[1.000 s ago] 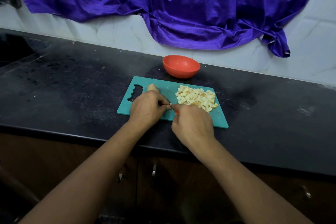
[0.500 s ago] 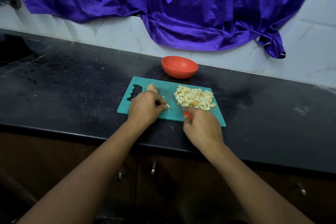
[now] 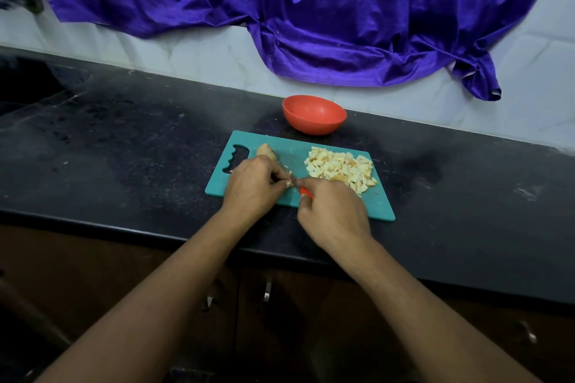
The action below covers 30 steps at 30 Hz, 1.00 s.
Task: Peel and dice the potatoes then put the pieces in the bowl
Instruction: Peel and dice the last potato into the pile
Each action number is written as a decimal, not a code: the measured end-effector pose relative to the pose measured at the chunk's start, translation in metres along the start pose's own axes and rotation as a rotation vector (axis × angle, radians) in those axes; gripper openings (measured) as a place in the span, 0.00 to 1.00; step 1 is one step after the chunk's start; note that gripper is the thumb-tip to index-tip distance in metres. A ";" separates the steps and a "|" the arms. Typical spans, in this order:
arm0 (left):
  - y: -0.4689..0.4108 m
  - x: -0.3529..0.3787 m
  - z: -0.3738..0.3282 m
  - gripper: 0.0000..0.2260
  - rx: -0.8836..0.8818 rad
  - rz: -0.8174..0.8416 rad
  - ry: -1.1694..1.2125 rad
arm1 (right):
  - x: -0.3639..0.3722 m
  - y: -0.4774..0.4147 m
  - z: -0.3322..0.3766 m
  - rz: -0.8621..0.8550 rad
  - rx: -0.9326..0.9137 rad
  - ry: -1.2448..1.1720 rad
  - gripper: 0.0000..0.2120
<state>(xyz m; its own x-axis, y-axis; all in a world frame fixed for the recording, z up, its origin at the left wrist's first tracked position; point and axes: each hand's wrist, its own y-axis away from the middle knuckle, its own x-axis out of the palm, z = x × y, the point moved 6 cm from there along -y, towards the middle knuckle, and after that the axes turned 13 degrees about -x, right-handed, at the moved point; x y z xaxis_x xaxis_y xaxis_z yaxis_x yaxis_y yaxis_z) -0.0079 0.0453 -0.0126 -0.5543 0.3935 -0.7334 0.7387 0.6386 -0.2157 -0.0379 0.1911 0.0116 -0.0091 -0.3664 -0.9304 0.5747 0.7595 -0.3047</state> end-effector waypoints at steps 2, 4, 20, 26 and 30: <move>-0.001 0.001 0.000 0.02 0.005 0.001 -0.001 | 0.002 0.001 0.002 0.002 -0.012 0.025 0.19; -0.001 0.001 0.001 0.02 0.011 -0.011 0.001 | 0.006 0.003 0.003 0.007 -0.032 0.056 0.20; -0.004 0.001 0.010 0.05 -0.033 -0.038 0.104 | -0.002 0.018 -0.038 -0.140 0.113 -0.111 0.19; -0.006 -0.006 0.021 0.07 -0.117 -0.102 0.360 | 0.004 0.018 -0.015 -0.073 -0.055 -0.044 0.19; -0.003 -0.007 0.016 0.06 -0.107 -0.077 0.334 | 0.007 0.019 -0.008 -0.059 -0.121 0.028 0.19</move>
<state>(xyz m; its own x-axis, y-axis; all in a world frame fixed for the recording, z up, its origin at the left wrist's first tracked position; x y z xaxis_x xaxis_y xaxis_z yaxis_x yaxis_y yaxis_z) -0.0001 0.0294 -0.0171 -0.7143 0.5248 -0.4630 0.6556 0.7333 -0.1802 -0.0333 0.2076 -0.0024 -0.0642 -0.3987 -0.9148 0.4698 0.7967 -0.3802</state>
